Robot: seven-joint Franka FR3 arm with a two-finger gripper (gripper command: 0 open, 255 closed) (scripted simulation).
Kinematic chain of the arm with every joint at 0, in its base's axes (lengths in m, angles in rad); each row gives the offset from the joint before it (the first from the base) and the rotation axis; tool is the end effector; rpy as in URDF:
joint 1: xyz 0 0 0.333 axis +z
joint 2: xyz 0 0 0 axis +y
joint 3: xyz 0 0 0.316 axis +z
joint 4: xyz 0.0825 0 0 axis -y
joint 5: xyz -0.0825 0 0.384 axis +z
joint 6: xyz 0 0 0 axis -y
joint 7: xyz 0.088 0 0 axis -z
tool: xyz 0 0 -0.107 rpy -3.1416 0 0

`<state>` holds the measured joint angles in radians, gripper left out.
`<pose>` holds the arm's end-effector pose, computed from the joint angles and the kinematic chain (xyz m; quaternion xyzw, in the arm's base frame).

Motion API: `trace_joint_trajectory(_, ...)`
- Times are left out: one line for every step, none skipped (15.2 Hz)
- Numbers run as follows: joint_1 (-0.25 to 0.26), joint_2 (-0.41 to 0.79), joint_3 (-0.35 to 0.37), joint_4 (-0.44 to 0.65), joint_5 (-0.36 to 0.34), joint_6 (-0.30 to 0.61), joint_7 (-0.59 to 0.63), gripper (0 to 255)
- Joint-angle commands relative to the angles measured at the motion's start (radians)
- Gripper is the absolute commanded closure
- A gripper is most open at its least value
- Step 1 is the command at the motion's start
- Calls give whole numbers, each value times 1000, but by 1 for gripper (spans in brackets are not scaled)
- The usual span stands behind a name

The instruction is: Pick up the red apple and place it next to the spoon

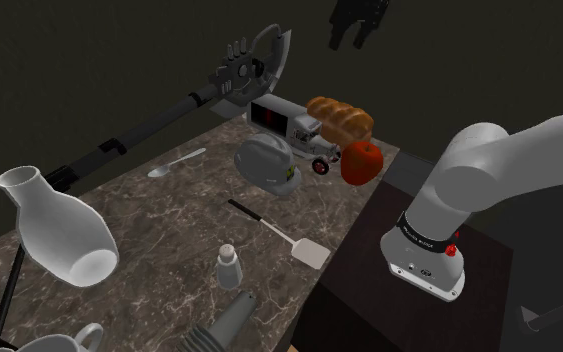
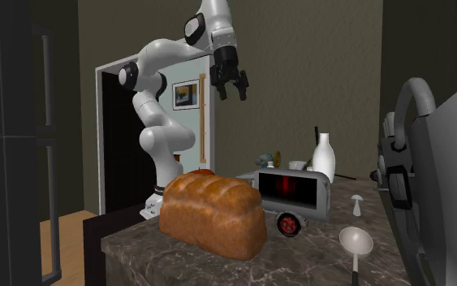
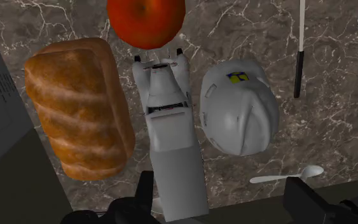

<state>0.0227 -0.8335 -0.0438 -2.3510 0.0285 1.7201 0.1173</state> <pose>0.3084 -0.0088 0.6221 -0.9924 0.0640 -0.0990 0.0359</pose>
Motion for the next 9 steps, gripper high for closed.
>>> trace_joint_trajectory(0, 0, 0, 0, 0, 0, 0, 0)
trace_joint_trajectory(21, -48, -19, -52, -2, 16, -62, 0)
trace_joint_trajectory(42, -96, -39, -103, -6, 29, -123, 0)
trace_joint_trajectory(62, -145, -62, -151, -12, 40, -185, 0)
trace_joint_trajectory(81, -193, -87, -198, -21, 49, -248, 0)
trace_joint_trajectory(99, -242, -113, -243, -31, 54, -311, 0)
trace_joint_trajectory(115, -291, -142, -286, -44, 57, -375, 0)
trace_joint_trajectory(129, -339, -174, -327, -60, 57, -440, 0)
trace_joint_trajectory(140, -386, -208, -365, -78, 55, -506, 0)
